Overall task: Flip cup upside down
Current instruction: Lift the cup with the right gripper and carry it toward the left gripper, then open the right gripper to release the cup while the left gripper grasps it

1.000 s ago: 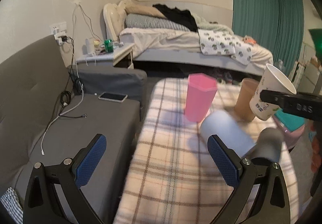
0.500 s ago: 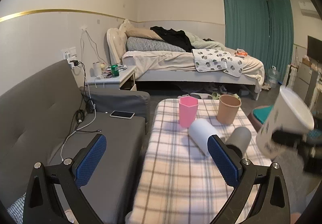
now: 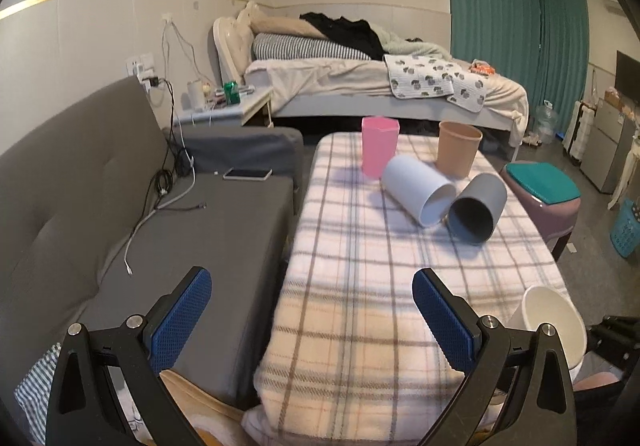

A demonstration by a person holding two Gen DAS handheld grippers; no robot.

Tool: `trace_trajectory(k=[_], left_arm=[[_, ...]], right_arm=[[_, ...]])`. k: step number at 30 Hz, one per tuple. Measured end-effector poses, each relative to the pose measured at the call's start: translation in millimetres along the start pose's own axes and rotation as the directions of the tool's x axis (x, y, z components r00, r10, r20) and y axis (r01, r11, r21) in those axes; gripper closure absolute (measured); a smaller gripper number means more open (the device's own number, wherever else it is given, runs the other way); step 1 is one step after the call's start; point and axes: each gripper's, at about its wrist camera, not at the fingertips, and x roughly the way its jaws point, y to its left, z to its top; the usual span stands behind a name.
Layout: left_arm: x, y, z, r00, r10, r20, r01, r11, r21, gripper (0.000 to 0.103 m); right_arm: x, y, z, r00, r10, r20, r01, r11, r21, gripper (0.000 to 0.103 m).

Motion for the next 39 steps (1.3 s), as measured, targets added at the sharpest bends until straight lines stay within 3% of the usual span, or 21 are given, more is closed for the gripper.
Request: trace_trajectory(k=[9,24,30,32,39], left_arm=[[21.4,0.9,-9.7,0.998,0.011,-0.056,-0.01,1.0,0.026,0.0],[58.8,6.1,-24.5,0.989,0.019,-0.146,-0.019,1.0,0.001,0.0],[63.9,4.8,-29.8,0.986,0.01,-0.165,-0.011,1.0,-0.001,0.0],[63.3,2.5,-29.9,0.987,0.004,-0.161,-0.004,1.0,0.002,0.0],[56.8,-13.9,-28.6,0.988,-0.043,-0.149,0.043,0.999,-0.007,0.0]], right_arm=[[41.9,-14.1,14.4,0.997,0.02,-0.08,-0.015,0.998,0.063,0.043],[89.6,-41.2,56.0,0.999,0.05,-0.021,-0.045,0.982,0.185,0.043],[94.8,-40.7,51.8,0.998,0.041,0.054,-0.051,0.981,0.185,0.039],[90.9,-42.6,50.7,0.996,0.03,0.086,-0.046,0.981,0.19,0.023],[58.2,-56.1,47.8,0.977,0.004,0.211,-0.047,0.979,0.198,0.018]])
